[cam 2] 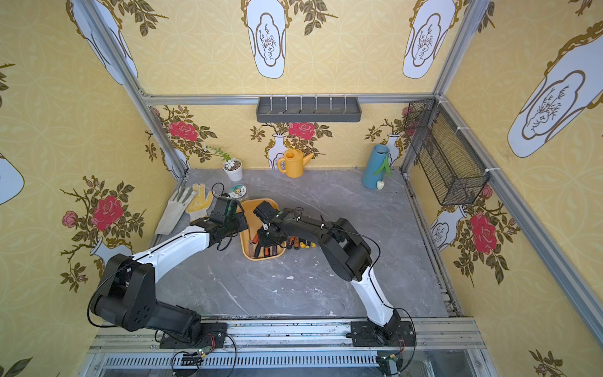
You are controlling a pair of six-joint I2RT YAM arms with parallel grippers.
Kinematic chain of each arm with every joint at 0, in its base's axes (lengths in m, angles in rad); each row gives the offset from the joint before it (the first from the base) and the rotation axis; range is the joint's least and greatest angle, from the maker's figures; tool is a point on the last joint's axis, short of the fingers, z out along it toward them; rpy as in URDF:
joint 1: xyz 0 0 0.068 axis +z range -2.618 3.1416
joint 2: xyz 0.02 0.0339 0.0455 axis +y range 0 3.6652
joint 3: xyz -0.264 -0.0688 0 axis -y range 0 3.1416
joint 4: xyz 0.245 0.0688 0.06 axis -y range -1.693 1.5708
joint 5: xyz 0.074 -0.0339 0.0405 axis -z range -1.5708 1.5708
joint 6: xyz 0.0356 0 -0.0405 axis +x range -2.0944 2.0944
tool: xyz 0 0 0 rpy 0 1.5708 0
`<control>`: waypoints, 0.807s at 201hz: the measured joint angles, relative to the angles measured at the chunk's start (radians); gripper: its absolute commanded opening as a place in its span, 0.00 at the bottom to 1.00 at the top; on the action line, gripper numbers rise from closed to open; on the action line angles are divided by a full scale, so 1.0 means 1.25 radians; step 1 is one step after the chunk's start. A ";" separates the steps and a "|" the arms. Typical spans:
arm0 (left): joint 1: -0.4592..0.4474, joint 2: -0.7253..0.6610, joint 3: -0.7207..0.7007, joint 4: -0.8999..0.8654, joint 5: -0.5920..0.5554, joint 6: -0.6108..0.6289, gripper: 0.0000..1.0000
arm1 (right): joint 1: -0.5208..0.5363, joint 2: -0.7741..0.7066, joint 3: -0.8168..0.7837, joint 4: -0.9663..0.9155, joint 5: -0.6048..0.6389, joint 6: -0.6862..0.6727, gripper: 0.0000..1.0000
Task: Take out the screwdriver from the storage box
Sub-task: Pick up the screwdriver from the storage box.
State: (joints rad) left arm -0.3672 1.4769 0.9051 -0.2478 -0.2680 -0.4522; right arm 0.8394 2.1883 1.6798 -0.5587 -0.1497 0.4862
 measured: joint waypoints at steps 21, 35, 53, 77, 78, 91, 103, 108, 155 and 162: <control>0.000 0.000 0.000 0.000 0.002 0.000 0.00 | -0.001 -0.001 -0.003 -0.008 0.016 0.000 0.27; 0.000 0.000 0.000 0.000 0.002 0.000 0.00 | -0.001 -0.001 -0.002 -0.011 0.018 0.000 0.28; 0.000 0.000 0.000 0.000 0.000 0.000 0.00 | 0.001 0.009 0.015 -0.023 0.020 -0.001 0.33; 0.000 0.000 -0.002 0.000 -0.003 0.000 0.00 | 0.004 0.025 0.041 -0.040 0.021 -0.009 0.33; 0.000 0.000 -0.002 0.000 -0.003 0.000 0.00 | 0.004 0.026 0.042 -0.041 0.021 -0.010 0.33; 0.000 0.000 -0.003 -0.001 -0.005 -0.001 0.00 | 0.007 0.032 0.052 -0.051 0.029 -0.010 0.27; 0.000 -0.001 -0.003 -0.001 -0.005 -0.001 0.00 | 0.008 0.034 0.056 -0.057 0.038 -0.014 0.21; 0.000 -0.001 -0.003 -0.001 -0.005 -0.001 0.00 | 0.008 0.034 0.056 -0.059 0.038 -0.013 0.19; 0.000 -0.001 -0.003 0.000 0.000 -0.001 0.00 | 0.008 0.002 0.012 -0.036 0.040 -0.015 0.08; 0.000 -0.001 -0.003 0.000 0.002 -0.001 0.00 | 0.008 -0.005 0.001 -0.030 0.040 -0.016 0.05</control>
State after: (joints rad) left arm -0.3672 1.4757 0.9009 -0.2481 -0.2653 -0.4534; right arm 0.8497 2.1815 1.6810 -0.5961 -0.0998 0.4667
